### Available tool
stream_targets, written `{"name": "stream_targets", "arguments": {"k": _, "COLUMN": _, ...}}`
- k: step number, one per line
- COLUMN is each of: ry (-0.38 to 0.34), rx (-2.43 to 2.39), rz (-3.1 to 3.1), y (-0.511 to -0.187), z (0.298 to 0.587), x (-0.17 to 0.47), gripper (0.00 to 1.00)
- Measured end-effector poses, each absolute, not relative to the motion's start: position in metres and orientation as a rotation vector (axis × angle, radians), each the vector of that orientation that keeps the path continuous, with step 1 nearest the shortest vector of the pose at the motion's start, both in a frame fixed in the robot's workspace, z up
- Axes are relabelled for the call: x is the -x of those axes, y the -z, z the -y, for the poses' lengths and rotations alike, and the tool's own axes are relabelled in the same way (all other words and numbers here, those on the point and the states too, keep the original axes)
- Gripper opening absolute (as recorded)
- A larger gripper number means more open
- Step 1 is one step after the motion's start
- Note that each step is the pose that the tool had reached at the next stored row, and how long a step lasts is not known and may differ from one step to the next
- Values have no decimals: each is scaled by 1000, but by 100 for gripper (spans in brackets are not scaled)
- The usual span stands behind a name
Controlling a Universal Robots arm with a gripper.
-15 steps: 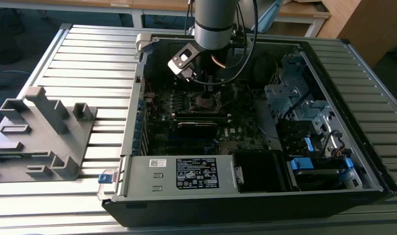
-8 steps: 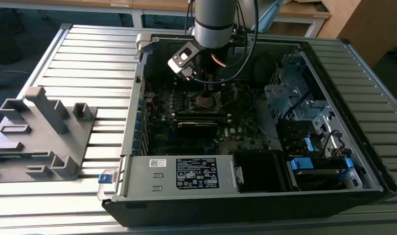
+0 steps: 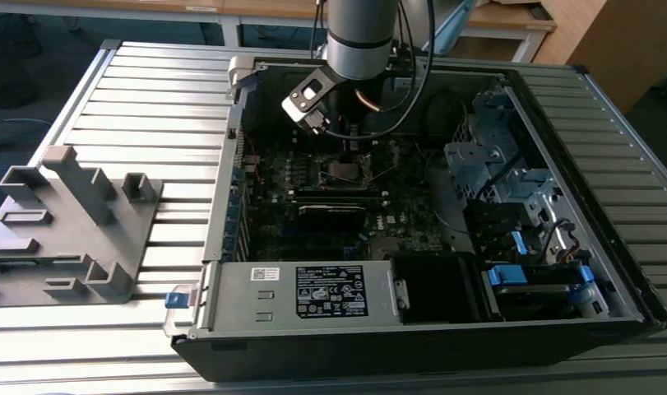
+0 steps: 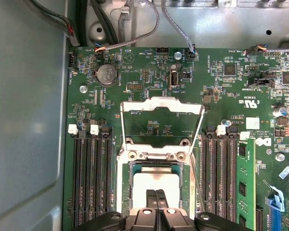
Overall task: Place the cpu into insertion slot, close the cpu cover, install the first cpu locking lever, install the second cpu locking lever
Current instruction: 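Close the cpu cover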
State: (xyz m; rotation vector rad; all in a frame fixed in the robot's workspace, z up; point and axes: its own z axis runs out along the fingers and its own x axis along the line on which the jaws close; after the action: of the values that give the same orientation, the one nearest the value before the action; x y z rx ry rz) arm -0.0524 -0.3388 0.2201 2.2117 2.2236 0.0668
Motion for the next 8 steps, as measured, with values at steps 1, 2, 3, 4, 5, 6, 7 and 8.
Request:
{"name": "stream_targets", "arguments": {"k": 1, "ry": -67, "rx": -2212, "rz": -2224, "y": -220, "z": 339, "x": 52, "gripper": 10}}
{"name": "stream_targets", "arguments": {"k": 2, "ry": -67, "rx": -2212, "rz": -2224, "y": -220, "z": 339, "x": 52, "gripper": 10}}
{"name": "stream_targets", "arguments": {"k": 3, "ry": -67, "rx": -2212, "rz": -2224, "y": -220, "z": 339, "x": 52, "gripper": 10}}
{"name": "stream_targets", "arguments": {"k": 4, "ry": -67, "rx": -2212, "rz": -2224, "y": -220, "z": 339, "x": 52, "gripper": 10}}
{"name": "stream_targets", "arguments": {"k": 5, "ry": -66, "rx": -2212, "rz": -2224, "y": -220, "z": 339, "x": 52, "gripper": 10}}
{"name": "stream_targets", "arguments": {"k": 6, "ry": -66, "rx": -2212, "rz": -2224, "y": -220, "z": 339, "x": 52, "gripper": 10}}
{"name": "stream_targets", "arguments": {"k": 7, "ry": -67, "rx": -2212, "rz": -2223, "y": -220, "z": 339, "x": 52, "gripper": 10}}
{"name": "stream_targets", "arguments": {"k": 8, "ry": -67, "rx": -2212, "rz": -2223, "y": -220, "z": 339, "x": 52, "gripper": 10}}
